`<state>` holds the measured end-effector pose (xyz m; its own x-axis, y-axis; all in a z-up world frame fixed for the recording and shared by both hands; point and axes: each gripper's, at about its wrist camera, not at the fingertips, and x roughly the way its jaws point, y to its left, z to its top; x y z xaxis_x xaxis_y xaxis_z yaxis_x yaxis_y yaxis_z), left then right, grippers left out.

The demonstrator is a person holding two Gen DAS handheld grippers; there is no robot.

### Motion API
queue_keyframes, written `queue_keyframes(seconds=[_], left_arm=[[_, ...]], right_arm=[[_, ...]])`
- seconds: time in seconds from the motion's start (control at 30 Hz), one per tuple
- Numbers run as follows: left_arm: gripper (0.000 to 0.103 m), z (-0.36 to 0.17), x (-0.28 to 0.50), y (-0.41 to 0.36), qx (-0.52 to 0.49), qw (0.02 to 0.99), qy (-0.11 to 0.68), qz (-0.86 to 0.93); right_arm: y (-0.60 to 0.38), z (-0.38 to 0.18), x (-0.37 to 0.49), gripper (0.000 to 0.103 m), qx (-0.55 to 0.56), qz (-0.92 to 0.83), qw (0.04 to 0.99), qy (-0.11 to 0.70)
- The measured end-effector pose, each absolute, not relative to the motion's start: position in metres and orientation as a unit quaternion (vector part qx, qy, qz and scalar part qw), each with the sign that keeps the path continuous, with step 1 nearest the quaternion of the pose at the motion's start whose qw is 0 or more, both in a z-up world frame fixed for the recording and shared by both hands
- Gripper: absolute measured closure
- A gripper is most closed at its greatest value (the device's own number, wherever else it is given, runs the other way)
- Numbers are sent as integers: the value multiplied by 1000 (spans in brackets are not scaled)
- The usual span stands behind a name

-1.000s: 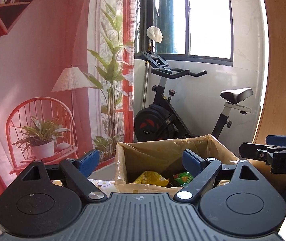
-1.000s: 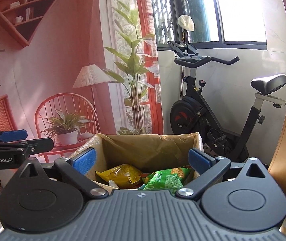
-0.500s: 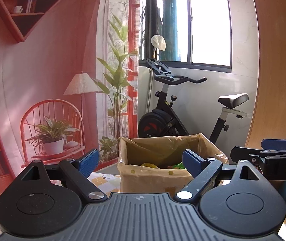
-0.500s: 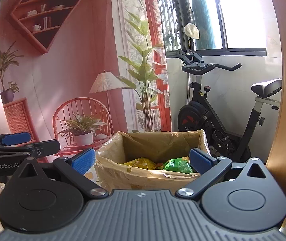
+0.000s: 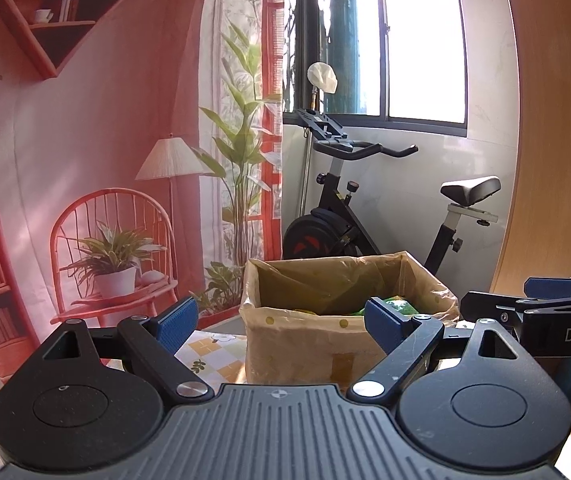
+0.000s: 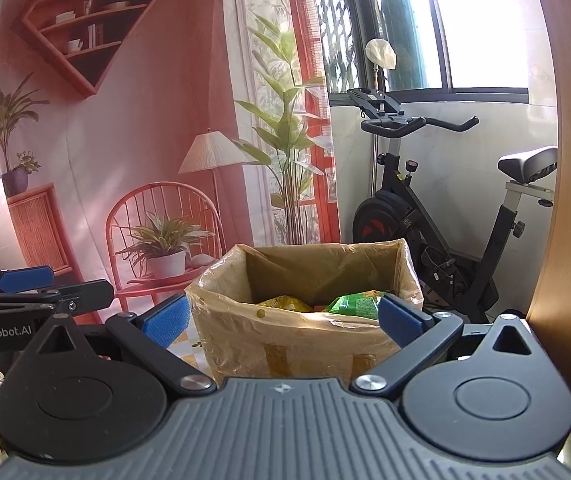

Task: Organize snacks

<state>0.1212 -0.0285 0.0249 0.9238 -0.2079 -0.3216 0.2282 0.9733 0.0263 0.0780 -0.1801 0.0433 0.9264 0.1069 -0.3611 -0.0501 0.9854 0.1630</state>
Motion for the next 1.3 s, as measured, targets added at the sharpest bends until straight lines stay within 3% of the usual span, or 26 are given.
queue_keyframes(seconds=[1.3], left_arm=[[11,24,115,-33,39,983,154,-89]], right_arm=[[-183,36,77,1,81,32,977,194]])
